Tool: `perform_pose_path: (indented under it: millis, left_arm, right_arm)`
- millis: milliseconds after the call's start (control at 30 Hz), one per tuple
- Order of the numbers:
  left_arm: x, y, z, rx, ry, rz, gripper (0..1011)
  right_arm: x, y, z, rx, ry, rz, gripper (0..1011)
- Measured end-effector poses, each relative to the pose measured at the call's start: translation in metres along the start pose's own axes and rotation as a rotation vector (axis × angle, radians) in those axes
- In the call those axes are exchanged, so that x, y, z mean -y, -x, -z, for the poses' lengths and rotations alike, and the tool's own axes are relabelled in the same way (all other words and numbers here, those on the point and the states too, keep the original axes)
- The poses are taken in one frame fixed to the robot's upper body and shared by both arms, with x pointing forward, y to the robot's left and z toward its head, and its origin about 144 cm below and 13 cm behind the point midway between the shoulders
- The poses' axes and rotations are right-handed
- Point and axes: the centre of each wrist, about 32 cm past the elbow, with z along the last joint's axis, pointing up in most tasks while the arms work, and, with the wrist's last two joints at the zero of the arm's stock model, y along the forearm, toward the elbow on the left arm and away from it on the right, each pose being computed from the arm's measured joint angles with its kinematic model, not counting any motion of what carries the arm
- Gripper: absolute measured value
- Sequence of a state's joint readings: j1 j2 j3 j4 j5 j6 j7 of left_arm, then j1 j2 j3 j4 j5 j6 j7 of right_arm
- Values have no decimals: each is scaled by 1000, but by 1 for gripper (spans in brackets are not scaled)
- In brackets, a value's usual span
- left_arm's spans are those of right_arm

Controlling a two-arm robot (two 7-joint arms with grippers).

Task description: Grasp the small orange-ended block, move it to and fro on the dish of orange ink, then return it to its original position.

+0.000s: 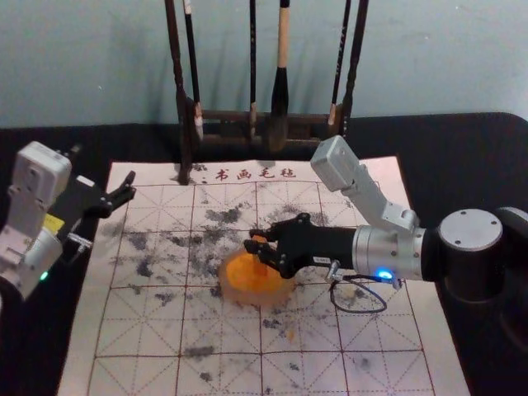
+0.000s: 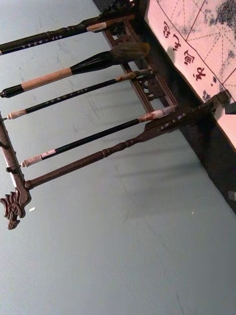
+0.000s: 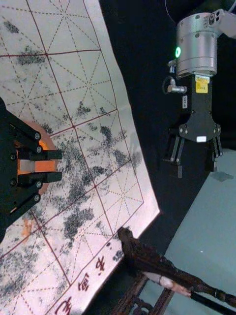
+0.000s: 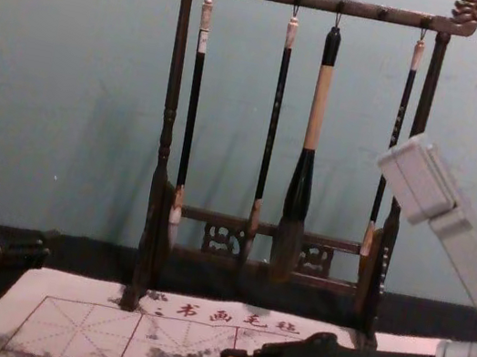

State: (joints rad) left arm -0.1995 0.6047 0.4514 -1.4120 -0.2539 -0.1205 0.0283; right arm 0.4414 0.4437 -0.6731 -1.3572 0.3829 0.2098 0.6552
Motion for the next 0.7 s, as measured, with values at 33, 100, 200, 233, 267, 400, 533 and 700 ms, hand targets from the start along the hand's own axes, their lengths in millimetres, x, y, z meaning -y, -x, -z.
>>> perform_pose_path:
  millis: [33,100,200,233,267,400,533,700]
  left_arm:
    - [0,0,0,0,0,0,1001]
    - [0,0,0,0,0,0,1001]
    - [0,0,0,0,0,0,1001]
    - [0,0,0,0,0,0,1001]
    - [0,0,0,0,0,0,1001]
    - [0,0,0,0,0,0,1001]
    - [0,0,0,0,0,0,1001]
    - [0,0,0,0,0,0,1001]
  right_arm:
    - [0,0,0,-1,0,-1,126]
    - [-2,2,0,-3,-1,-6,126]
    - [-4,3,0,-5,-3,-11,126]
    - [-5,4,-1,-6,-5,-13,126]
    - [-6,4,-1,-7,-7,-14,126]
    - [-9,5,-2,-12,-11,-16,126]
    - [-12,5,-3,-15,-14,-14,126]
    - [-16,4,-3,-19,-12,-7,126]
